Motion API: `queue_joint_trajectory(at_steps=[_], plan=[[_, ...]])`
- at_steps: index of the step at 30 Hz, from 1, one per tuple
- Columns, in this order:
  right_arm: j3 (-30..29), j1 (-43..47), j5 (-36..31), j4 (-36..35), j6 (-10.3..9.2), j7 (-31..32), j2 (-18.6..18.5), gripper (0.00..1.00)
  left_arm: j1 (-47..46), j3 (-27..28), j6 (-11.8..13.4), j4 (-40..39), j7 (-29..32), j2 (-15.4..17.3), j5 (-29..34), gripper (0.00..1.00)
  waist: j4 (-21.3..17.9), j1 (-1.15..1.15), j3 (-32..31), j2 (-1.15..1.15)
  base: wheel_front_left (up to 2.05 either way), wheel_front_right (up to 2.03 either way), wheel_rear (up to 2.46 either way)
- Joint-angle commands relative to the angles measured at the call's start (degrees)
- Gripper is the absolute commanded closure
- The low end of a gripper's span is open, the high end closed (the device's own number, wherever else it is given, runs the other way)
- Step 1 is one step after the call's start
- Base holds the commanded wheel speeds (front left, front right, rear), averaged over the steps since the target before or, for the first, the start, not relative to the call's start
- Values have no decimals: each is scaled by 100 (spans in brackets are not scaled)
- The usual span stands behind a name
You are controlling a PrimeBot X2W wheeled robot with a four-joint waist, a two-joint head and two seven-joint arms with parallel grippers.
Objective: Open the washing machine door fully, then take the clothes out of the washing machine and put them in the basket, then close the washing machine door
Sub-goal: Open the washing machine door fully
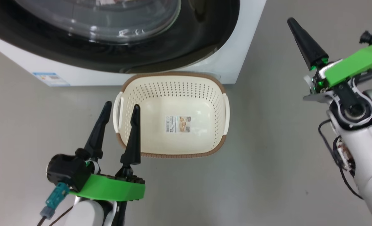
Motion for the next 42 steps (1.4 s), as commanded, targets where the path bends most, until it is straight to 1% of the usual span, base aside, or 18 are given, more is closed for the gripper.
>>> queue_joint_trajectory(at_steps=[1,5,8,11,21,29,36,42], plan=[[-24,-219,275,-118,3,360,34,100,-137,118,60,-173,-45,67,-18,0,103,0,236,0,0,0,0],[-149,-614,572,-74,3,982,14,100,-252,38,72,-170,-45,67,24,0,139,0,468,0,0,0,0],[-250,-914,591,-57,3,1202,8,100,-350,0,86,-190,-45,67,42,0,174,0,629,0,0,0,0],[-315,-1186,520,-38,3,1324,25,100,-434,-35,101,-199,-45,67,30,0,219,0,772,0,0,0,0],[-507,-1600,440,-215,3,1815,162,100,-584,-170,144,-225,-45,67,-13,0,385,0,1069,0,0,0,0],[-688,-1890,333,-16,3,2095,194,100,-632,-234,204,-253,-45,67,-16,0,537,0,1215,0,0,0,0],[-844,-1976,318,117,3,2332,265,100,-622,-293,225,-247,-45,67,-48,0,688,0,1213,0,0,0,0],[-835,-2034,309,271,3,2734,313,100,-605,-355,227,-231,-45,67,-58,0,759,0,1201,0,0,0,0]])
